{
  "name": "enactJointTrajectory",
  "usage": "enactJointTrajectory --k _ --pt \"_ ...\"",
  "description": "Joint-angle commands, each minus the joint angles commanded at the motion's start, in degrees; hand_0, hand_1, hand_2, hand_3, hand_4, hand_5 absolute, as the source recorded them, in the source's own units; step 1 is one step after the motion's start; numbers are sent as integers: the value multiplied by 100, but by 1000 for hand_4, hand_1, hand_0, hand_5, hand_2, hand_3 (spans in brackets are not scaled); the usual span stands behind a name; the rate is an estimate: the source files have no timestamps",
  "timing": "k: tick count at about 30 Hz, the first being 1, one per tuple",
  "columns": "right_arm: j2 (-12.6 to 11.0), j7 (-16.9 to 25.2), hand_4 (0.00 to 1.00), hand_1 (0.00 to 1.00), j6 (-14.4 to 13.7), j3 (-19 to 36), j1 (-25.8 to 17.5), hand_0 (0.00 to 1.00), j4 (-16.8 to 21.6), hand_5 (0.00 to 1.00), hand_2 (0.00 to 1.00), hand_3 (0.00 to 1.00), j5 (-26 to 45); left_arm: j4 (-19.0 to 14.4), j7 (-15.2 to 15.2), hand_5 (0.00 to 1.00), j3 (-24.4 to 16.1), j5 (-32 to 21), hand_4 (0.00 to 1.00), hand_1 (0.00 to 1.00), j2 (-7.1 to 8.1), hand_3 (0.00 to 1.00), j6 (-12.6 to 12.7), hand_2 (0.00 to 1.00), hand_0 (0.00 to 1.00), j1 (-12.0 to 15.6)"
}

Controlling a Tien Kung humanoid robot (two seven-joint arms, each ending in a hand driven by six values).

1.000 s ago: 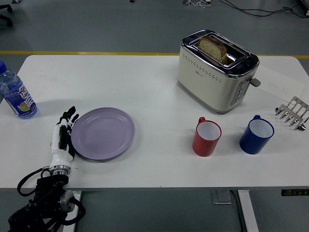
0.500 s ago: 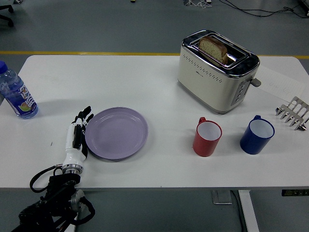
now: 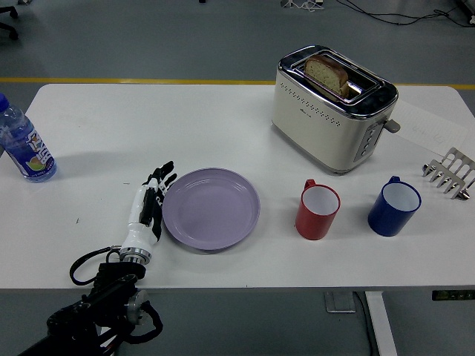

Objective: Push plate across desktop

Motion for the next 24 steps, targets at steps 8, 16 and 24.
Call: enactJointTrajectory --k 8,16,24 --pt "-4 -2 250 499 9 0 -12 530 0 199 599 550 -12 -148 0 990 443 -21 476 879 14 820 -15 913 860 -128" --pt "-3 -8 250 500 22 55 -12 530 0 197 599 551 -84 -241 0 974 568 25 474 876 -15 820 -19 911 859 -227" --pt "0 -8 250 499 19 25 -16 530 0 197 599 551 -41 -259 0 969 176 120 473 875 -28 819 42 911 858 -146"
